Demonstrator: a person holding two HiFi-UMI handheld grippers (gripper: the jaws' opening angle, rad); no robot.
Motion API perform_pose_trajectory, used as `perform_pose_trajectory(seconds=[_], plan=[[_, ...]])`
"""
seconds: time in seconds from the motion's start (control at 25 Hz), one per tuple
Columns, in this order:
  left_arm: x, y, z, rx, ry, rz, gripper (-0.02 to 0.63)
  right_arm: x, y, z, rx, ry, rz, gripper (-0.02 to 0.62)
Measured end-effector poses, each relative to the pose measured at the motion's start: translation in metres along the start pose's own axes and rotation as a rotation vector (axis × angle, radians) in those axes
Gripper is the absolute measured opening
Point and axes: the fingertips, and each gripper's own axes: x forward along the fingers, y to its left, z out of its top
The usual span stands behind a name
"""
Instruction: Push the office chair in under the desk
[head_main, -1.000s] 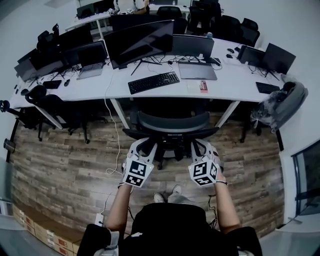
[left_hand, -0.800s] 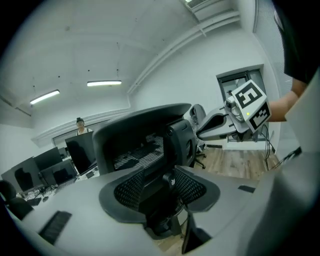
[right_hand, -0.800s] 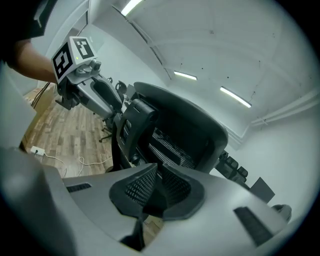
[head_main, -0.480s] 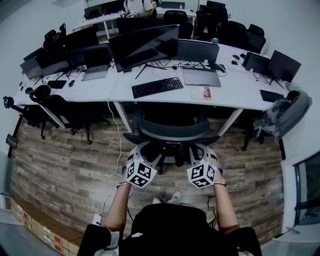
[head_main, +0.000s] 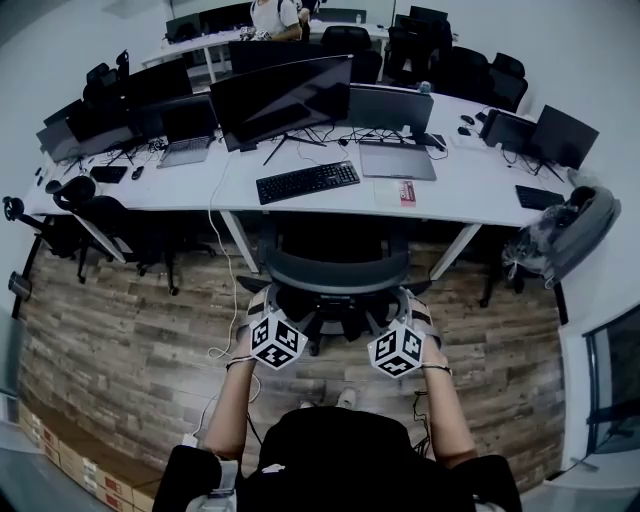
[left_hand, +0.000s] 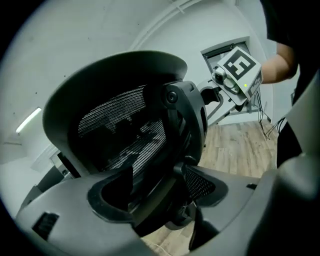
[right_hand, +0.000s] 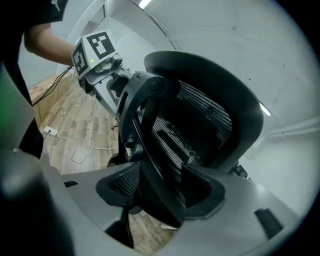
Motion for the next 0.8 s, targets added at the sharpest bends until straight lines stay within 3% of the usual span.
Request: perform_pose_trajectory(seconds=[0.24,0.44,0.8], plan=[[0.006,0.001,0.003,0.102,-0.024,-0.026,0.357,0.013,-0.002,-0.008,-0.053,0.013,0.009,0.288],[0.014,0.005,-0.012,0.220,0.056,-0.038,0.358,0.025,-0.005,-0.009,-0.093,0.025,0.022,0.291],[0.043,0.011,-0.017,0.273,0.116,-0.009,0.358,0.040,-0.015,-0.011,-0.119,0.011,0.039,0.308]])
